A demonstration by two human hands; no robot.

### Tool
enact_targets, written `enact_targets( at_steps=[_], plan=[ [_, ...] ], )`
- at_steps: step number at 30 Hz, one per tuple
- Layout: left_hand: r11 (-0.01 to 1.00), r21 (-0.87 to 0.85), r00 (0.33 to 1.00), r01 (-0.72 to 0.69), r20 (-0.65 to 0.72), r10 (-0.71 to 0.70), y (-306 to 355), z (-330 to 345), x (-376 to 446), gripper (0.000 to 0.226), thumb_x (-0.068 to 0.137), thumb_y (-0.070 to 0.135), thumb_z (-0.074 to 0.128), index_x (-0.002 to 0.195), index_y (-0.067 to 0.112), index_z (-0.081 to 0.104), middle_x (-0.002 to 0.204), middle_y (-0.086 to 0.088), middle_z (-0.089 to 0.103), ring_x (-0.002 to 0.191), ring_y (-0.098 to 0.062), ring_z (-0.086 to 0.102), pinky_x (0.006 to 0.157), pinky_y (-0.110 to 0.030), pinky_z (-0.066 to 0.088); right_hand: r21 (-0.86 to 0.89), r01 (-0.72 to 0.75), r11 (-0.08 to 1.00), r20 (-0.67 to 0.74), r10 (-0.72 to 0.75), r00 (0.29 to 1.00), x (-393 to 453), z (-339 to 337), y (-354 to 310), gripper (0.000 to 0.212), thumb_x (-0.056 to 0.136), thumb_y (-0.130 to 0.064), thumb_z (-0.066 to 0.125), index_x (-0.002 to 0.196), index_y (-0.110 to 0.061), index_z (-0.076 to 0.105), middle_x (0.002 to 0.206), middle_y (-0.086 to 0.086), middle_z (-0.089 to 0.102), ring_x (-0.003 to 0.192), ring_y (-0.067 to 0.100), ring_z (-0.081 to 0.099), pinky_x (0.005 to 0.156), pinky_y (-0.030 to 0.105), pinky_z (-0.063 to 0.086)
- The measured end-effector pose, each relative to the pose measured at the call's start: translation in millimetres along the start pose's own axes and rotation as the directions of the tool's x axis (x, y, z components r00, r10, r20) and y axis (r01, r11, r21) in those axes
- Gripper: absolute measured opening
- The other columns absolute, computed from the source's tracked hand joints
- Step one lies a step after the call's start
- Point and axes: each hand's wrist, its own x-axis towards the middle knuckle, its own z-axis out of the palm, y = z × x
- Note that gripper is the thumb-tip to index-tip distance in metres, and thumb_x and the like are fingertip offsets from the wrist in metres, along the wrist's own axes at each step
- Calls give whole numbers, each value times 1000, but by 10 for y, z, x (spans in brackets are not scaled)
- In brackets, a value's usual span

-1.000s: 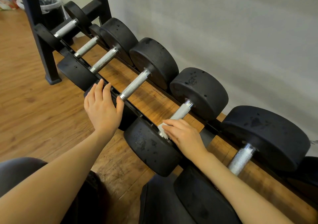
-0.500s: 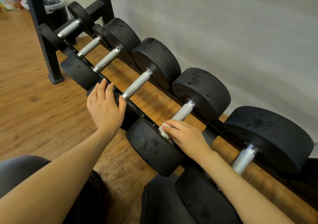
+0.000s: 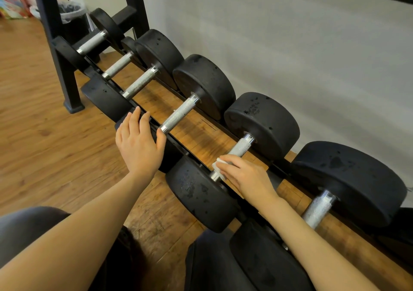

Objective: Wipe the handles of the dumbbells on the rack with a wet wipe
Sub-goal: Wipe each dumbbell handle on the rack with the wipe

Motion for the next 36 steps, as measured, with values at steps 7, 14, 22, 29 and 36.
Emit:
enact_targets(
  at_steps=[7,14,22,29,36],
  plan=[
    [1000,0,1000,1,21,-1,-2,-12,-1,49,96,31,50,139,8,50,152,-14,42,143,-33,31,115,-52,21,-3,-20,1000,-56,20,998,-27,-40,1,30,97,-31,50,115,-15,68,119,-2,64,93,16,67,62,35,57],
    [1000,-3,1000,-6,18,6,-10,-17,1,52,95,36,43,139,8,50,151,-13,42,143,-33,32,115,-51,21,-14,143,990,8,-143,990,-90,28,-76,32,91,-20,54,119,-13,67,125,3,65,93,20,68,64,34,59],
    [1000,10,1000,-6,25,6,-8,-18,0,53,95,38,41,139,9,50,152,-13,41,143,-32,32,116,-50,21,19,-51,999,-141,53,989,-111,-6,75,35,89,-17,65,124,-18,66,132,-6,61,98,19,67,72,38,59],
    [1000,9,999,-7,37,6,-13,-19,-2,51,97,35,45,140,9,48,153,-13,40,144,-32,30,116,-50,20,48,-39,998,-82,43,996,-89,13,-25,34,96,-31,48,125,-23,65,133,-9,59,105,16,66,71,37,60],
    [1000,7,999,-9,36,9,-8,-22,-6,50,97,34,48,140,8,49,153,-13,40,144,-32,30,116,-50,20,124,-122,985,-82,132,988,-81,39,-87,37,96,-32,46,128,-22,62,135,-5,58,111,18,64,79,41,59]
  ],
)
